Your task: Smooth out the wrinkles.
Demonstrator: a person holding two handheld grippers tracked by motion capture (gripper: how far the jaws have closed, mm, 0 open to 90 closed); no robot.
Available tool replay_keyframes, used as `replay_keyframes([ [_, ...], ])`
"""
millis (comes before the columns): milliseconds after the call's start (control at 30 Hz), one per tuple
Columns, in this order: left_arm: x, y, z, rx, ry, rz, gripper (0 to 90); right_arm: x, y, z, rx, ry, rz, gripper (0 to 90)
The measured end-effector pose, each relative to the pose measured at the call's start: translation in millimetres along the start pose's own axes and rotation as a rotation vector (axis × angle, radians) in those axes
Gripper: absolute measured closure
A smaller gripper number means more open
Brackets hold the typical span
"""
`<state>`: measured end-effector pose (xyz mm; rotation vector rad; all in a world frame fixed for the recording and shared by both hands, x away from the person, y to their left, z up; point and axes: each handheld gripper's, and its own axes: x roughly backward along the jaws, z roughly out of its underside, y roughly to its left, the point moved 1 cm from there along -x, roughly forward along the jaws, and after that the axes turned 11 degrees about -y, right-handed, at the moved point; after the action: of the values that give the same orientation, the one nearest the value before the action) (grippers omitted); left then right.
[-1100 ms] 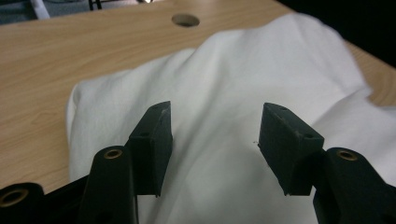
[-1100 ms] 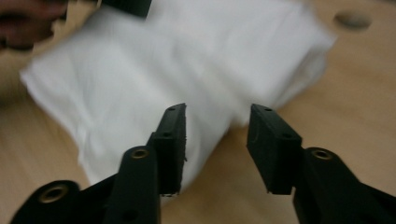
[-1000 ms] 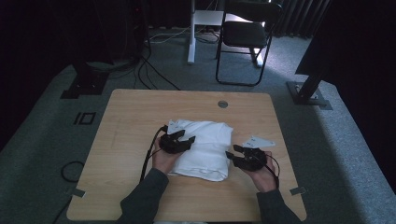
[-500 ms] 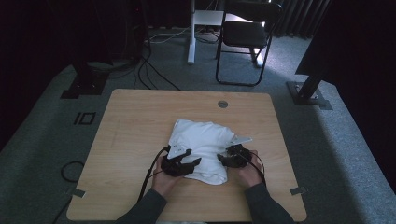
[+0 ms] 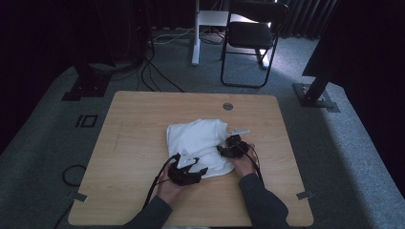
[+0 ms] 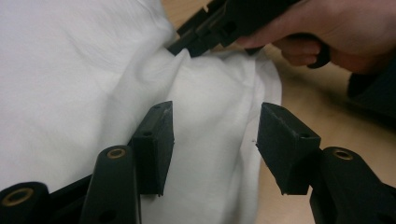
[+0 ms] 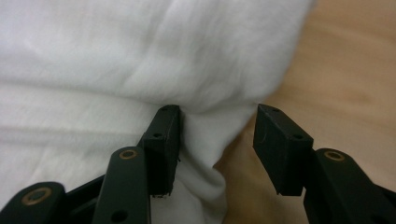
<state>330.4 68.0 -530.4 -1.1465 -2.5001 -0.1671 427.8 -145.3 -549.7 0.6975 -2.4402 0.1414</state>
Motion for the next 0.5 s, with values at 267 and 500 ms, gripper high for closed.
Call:
replay_keyframes([
  [267,-30.4,32.9,-11.1,-0.047,-0.034,-0.09,48.3,13.8,2.7,-21.7,-0.028,-0.137,0.026,47.1],
  [500,-28.0,17.4,-6.0,-0.049,-0.004,-0.04,46.8,6.8,5.5,-3.5,0.023,-0.035,-0.025,55.8],
])
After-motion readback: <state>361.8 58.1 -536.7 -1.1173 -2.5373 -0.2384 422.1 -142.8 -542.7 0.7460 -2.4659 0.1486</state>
